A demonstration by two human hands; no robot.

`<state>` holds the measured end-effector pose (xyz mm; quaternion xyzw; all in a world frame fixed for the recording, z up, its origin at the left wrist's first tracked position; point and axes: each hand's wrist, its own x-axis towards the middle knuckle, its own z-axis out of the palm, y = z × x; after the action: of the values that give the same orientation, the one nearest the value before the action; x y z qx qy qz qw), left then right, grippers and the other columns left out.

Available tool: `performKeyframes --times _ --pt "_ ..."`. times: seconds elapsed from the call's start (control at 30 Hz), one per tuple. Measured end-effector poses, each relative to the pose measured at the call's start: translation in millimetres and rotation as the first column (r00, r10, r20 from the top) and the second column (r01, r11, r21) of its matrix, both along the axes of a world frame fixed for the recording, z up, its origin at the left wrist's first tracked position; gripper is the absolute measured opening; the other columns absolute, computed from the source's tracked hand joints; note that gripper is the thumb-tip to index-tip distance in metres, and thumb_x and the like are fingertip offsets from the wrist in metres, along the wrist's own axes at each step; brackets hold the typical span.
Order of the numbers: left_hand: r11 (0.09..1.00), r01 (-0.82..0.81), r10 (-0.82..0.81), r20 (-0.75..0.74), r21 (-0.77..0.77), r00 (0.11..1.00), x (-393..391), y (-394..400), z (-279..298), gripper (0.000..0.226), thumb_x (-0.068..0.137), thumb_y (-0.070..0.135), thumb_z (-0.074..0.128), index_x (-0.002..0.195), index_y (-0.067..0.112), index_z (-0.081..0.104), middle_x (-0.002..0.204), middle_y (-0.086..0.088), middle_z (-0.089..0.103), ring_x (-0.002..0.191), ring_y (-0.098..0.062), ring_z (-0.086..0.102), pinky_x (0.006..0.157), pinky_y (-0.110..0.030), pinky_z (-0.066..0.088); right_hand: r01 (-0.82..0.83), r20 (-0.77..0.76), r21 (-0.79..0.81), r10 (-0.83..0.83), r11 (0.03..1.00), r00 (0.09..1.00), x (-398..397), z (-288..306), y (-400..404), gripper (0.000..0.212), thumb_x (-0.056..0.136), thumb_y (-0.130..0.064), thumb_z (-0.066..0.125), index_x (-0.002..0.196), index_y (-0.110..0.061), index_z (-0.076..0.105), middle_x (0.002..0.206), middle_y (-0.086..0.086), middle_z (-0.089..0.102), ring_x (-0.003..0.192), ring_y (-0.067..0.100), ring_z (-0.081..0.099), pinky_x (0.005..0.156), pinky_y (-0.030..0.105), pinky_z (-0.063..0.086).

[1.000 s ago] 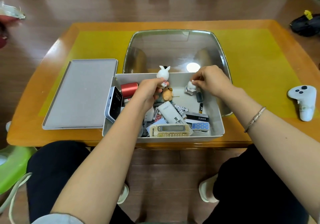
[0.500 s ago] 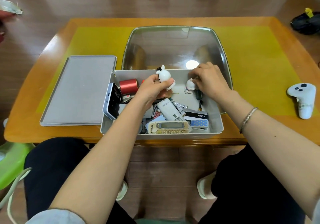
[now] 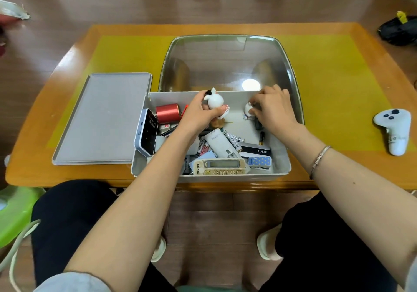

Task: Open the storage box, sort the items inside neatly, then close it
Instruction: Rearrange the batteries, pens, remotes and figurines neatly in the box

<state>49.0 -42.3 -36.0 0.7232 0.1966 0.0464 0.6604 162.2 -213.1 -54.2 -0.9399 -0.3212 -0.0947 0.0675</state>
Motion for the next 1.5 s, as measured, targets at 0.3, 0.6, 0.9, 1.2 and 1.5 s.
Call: performKeyframes --times 0.3,0.6,0.9,1.2,1.5 --pt "1.0 0.01 -0.01 -0.014 -0.022 1.0 4 0 -2 0.036 0.084 0.006 0.07 0.114 0.016 0.051 0.076 -0.004 0.066 0.056 -0.008 0.06 0.047 -0.014 0.046 0.01 -0.035 0.058 -0.008 0.998 0.999 0 3 -6 0.029 0.081 -0.025 0.07 0.108 -0.016 0.064 0.107 0.006 0.055 0.105 0.028 0.047 0.086 0.037 0.031" --pt "0.865 0.015 -0.031 0.024 0.502 0.999 23 -16 -7 0.034 0.072 0.024 0.082 0.09 0.017 0.053 0.077 0.007 0.055 0.072 -0.012 0.054 0.059 -0.018 0.044 0.007 -0.449 0.481 0.24 0.876 0.861 -15 36 6 0.026 0.082 -0.037 0.071 0.101 -0.019 0.072 0.084 -0.003 0.073 0.073 0.01 0.066 0.066 0.011 0.048" --pt "0.761 0.183 -0.283 0.066 0.622 0.957 25 -23 -11 0.057 0.074 0.014 0.08 0.124 0.019 0.054 0.106 0.001 0.06 0.071 -0.005 0.058 0.076 -0.026 0.048 0.032 -0.545 0.414 0.219 0.91 0.81 -9 30 6 0.019 0.082 -0.019 0.073 0.096 -0.007 0.069 0.084 0.008 0.07 0.071 0.01 0.056 0.066 0.02 0.044" --pt "0.811 0.219 -0.271 0.017 0.543 0.963 27 -14 -17 0.049 0.08 0.018 0.076 0.123 0.024 0.053 0.093 0.0 0.061 0.078 -0.015 0.061 0.072 -0.04 0.056 0.031 -0.491 0.471 0.233 0.882 0.84 -5 26 4 0.006 0.081 -0.022 0.075 0.086 -0.019 0.075 0.071 -0.013 0.067 0.062 -0.006 0.056 0.067 0.019 0.043" --pt "0.455 0.14 -0.143 -0.083 0.88 0.986 43 -13 -22 0.042 0.081 0.04 0.07 0.107 0.015 0.048 0.093 -0.005 0.065 0.095 -0.031 0.055 0.076 -0.038 0.04 0.054 -0.256 0.338 0.037 0.94 0.966 7 24 -7 0.02 0.083 -0.031 0.07 0.101 -0.022 0.072 0.095 -0.005 0.072 0.094 0.016 0.059 0.089 0.031 0.041"
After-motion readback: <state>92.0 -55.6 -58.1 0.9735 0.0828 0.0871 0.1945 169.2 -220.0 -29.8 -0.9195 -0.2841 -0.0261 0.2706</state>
